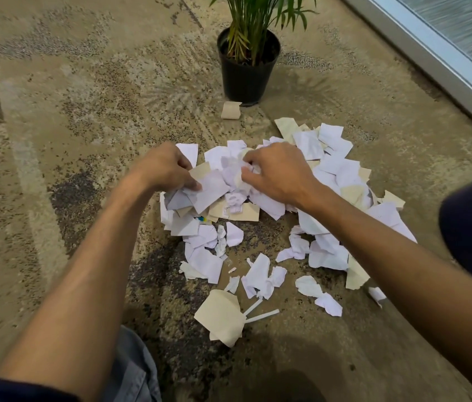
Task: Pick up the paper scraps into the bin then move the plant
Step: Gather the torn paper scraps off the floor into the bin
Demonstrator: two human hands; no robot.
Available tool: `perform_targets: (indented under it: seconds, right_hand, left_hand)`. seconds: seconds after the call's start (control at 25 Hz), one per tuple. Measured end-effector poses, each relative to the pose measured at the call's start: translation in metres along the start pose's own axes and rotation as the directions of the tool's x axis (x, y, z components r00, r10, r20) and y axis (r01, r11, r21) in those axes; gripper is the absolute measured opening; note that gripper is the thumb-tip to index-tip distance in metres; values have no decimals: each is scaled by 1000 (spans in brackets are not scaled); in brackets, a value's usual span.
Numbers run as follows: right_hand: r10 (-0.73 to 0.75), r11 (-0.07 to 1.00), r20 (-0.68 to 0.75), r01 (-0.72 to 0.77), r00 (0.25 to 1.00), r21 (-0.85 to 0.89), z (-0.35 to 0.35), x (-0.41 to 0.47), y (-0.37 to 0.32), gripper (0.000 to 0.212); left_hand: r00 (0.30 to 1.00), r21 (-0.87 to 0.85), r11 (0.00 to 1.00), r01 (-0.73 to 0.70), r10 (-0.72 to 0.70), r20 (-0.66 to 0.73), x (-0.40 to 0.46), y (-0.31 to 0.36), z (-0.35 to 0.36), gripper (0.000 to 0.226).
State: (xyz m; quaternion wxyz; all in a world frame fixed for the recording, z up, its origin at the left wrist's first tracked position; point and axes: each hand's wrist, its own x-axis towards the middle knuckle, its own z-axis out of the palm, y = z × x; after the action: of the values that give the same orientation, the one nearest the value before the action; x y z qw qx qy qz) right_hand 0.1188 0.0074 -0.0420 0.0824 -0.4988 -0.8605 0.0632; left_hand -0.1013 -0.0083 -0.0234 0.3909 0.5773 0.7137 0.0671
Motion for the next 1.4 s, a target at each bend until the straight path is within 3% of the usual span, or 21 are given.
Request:
perform_targets:
  seconds: [0.12, 0.24, 0.36, 0.48, 0.76, 0.88, 1.08, 1.24, 1.4]
  right_hand:
    - [28, 999, 100, -30, 995, 15, 8, -7, -3, 29]
    - [115, 972, 13, -115, 993, 204, 0, -17, -4, 28]
    - [276, 875, -81, -216, 958, 433, -25, -29, 0, 25]
    - [351, 798, -136, -220, 926, 560, -62, -47, 9, 26]
    - [422, 825, -305, -223, 854, 519, -162, -114, 28, 32]
    - [476, 837, -445, -236, 758, 494, -209, -151, 45, 14]
    - [556, 831, -602, -370, 574, 415, -283, -220, 93, 25]
    - [636, 759, -652, -485, 413, 434, -315, -279, 137, 27]
    - [710, 692, -602, -519, 365, 502, -310, -312, 164, 27]
  left_hand:
    - [1000, 44, 999, 1, -2, 8, -2, 3, 4, 15]
    - [997, 15, 1000, -21, 22, -67, -8, 9, -1, 16]
    - [964, -71, 990, -121, 100, -247, -21, 24, -5, 17]
    - [926, -169, 960, -223, 154, -345, -45, 45, -5, 15]
    - [793, -295, 810, -507, 304, -529, -108, 121, 19, 22]
    - [728, -294, 729, -618, 388, -565, -126, 174, 28, 23]
    - [626, -277, 605, -747, 498, -600, -155, 280, 51, 26]
    - [496, -190, 475, -859, 679, -541, -182, 360, 94, 22]
    - [587, -247, 534, -808, 701, -405, -186, 410, 125, 21]
